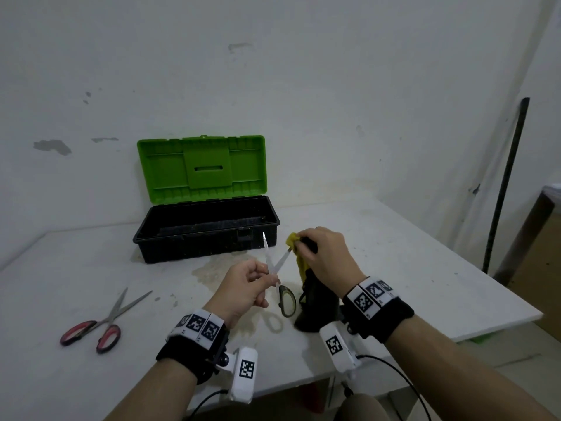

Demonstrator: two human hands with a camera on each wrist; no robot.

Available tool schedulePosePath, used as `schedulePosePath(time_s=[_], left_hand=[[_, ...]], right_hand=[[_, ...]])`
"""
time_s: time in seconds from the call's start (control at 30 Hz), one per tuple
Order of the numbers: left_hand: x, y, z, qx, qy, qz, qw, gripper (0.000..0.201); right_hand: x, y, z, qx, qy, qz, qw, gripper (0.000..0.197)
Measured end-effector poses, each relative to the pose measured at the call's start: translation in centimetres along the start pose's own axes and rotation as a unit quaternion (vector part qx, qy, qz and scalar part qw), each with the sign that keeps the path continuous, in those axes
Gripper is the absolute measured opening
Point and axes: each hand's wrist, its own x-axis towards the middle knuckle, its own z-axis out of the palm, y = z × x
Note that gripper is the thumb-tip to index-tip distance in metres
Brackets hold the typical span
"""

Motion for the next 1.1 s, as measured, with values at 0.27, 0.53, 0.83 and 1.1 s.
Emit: schedulePosePath(time_s=[0.27, 0.53, 0.83, 1.1], left_hand=[[-0.2, 0.4, 0.1, 0.099, -0.013, 0.03, 0.995, 0.01], [0.2, 0.3, 0.2, -0.045, -0.003, -0.022, 0.999, 0.012], [-0.4, 0.1, -0.1, -0.009, -0.013, -0.011, 1.0, 0.009], [0.1, 0.4, -0.5, -0.006, -0.037, -0.085, 0.996, 0.014]], right_hand=[[0.6, 0.0, 0.5, -0.036, -0.065, 0.027, 0.997, 0.022], [-2.3, -1.1, 0.8, 0.044, -0.069, -0.083, 0.993, 0.007], [0.3, 1.1, 0.4, -0.024, 0.006, 0.015, 1.0, 0.014], [-0.6, -0.3, 0.5, 0.002, -0.049, -0.031, 0.998, 0.013]])
